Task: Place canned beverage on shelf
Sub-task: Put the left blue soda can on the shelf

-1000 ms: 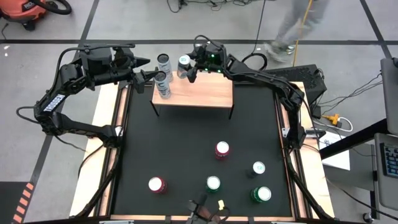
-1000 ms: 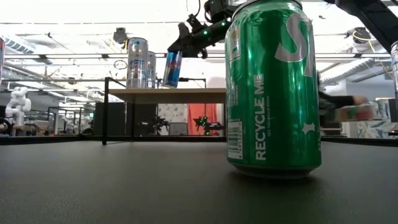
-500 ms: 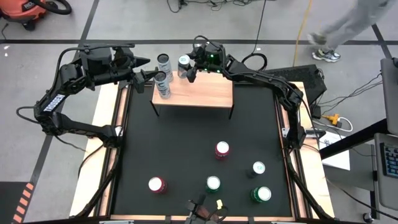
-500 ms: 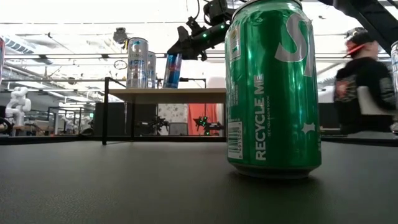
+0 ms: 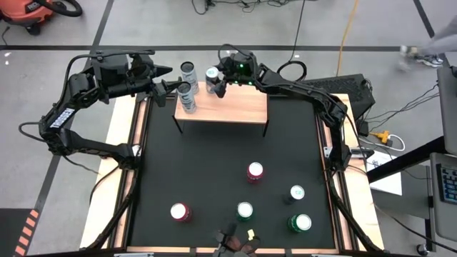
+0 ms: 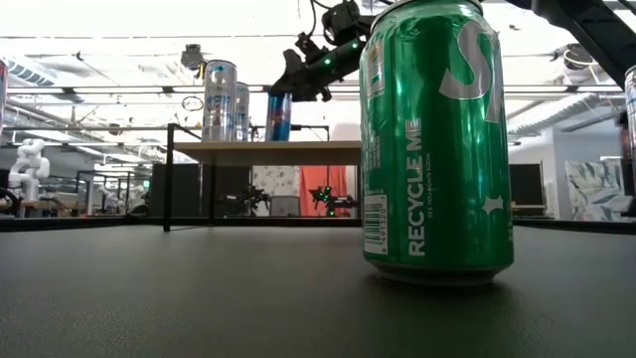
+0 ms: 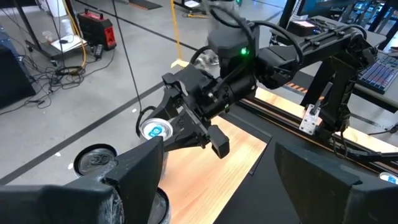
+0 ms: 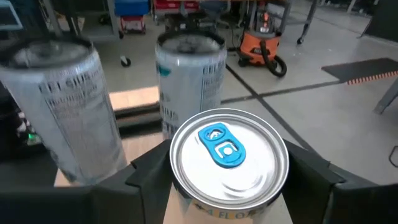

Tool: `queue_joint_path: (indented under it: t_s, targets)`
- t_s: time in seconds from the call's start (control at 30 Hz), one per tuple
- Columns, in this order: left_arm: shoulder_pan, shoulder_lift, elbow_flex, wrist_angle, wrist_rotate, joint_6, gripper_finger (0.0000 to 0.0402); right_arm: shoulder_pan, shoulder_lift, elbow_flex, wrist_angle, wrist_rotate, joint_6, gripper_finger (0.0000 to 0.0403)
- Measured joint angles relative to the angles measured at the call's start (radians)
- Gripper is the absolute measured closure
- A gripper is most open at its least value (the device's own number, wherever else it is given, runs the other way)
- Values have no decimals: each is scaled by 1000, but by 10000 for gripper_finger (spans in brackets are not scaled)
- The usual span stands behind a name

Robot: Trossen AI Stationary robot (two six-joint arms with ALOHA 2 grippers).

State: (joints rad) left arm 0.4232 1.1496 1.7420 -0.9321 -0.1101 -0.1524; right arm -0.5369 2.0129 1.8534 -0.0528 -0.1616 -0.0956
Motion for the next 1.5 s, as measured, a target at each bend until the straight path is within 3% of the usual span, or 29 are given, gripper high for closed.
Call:
queue_joint_path:
  t_s: [1.5]
  targets:
    - [0, 0, 0, -1, 0, -19, 91, -3, 0, 1, -33, -25, 1, 156]
